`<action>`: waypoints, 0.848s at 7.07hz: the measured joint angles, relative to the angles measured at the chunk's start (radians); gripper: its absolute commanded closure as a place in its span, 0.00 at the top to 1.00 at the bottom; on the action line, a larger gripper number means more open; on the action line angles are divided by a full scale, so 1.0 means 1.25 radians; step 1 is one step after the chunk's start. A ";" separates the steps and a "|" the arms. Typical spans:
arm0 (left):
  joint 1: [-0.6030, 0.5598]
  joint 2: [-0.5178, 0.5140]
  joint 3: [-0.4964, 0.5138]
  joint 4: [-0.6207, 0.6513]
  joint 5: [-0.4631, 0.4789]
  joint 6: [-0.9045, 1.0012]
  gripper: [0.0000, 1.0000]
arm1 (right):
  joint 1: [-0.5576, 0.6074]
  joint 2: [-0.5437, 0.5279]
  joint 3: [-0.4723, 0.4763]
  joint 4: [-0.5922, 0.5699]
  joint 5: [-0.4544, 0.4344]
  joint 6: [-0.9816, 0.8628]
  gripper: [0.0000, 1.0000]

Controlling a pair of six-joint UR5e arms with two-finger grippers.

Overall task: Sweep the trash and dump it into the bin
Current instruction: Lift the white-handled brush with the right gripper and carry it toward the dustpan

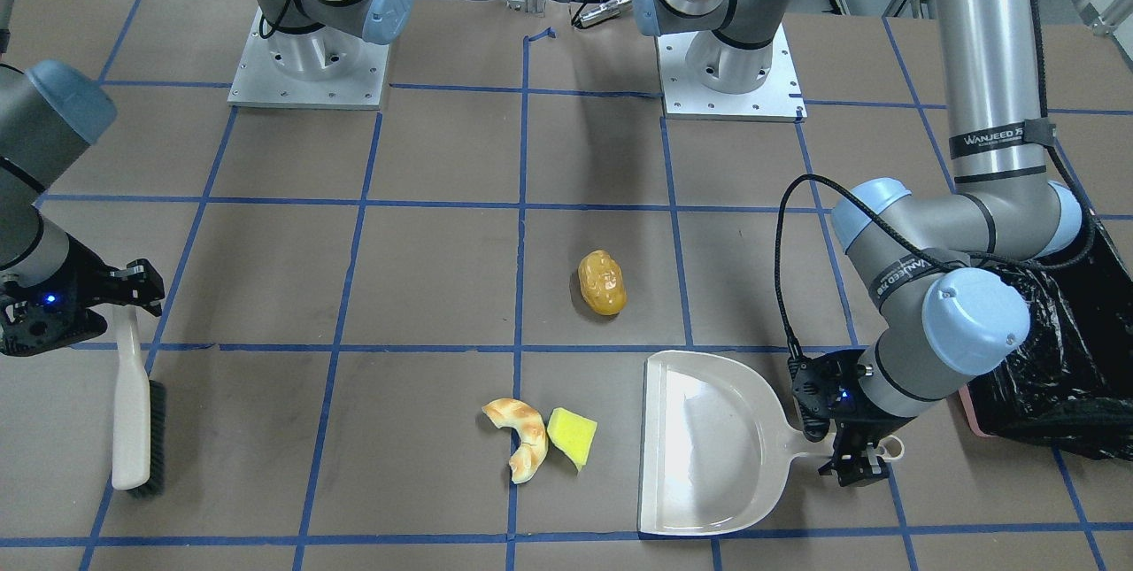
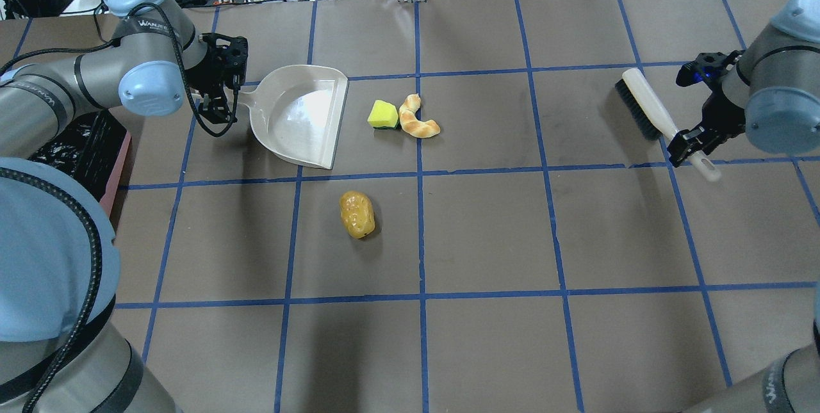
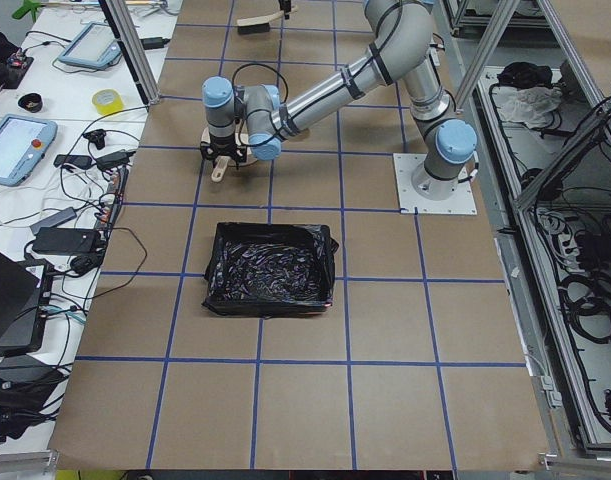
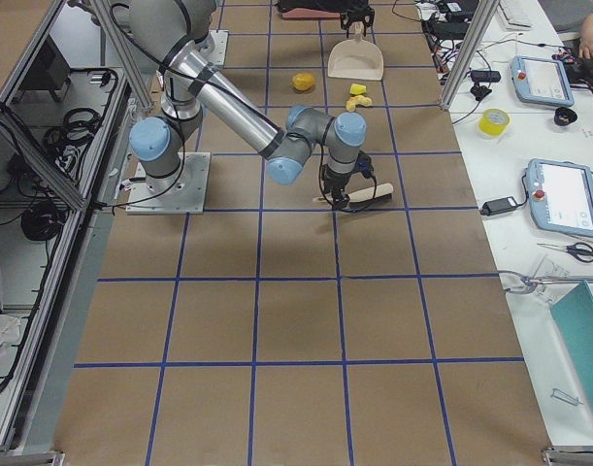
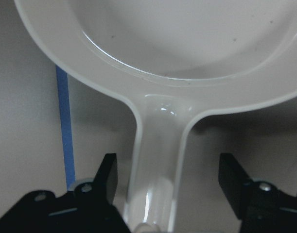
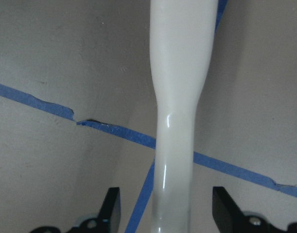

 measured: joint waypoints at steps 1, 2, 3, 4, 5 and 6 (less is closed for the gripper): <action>0.000 0.000 -0.005 0.014 0.001 0.001 0.00 | 0.000 0.000 -0.001 -0.001 0.000 0.002 0.00; 0.000 0.001 -0.008 0.026 0.002 0.003 0.00 | 0.000 0.000 -0.002 0.000 0.000 0.002 0.00; 0.000 0.002 -0.010 0.038 0.003 0.004 0.00 | 0.000 0.000 -0.004 0.003 -0.001 0.003 0.00; 0.000 0.003 -0.012 0.043 0.003 0.004 0.00 | 0.000 -0.002 -0.006 0.005 0.000 0.005 0.00; 0.000 0.007 -0.013 0.046 0.002 0.006 0.00 | 0.001 -0.006 -0.008 0.007 0.001 0.017 0.00; 0.000 0.014 -0.015 0.047 0.000 0.007 0.00 | 0.007 -0.010 -0.013 0.010 0.005 0.062 0.00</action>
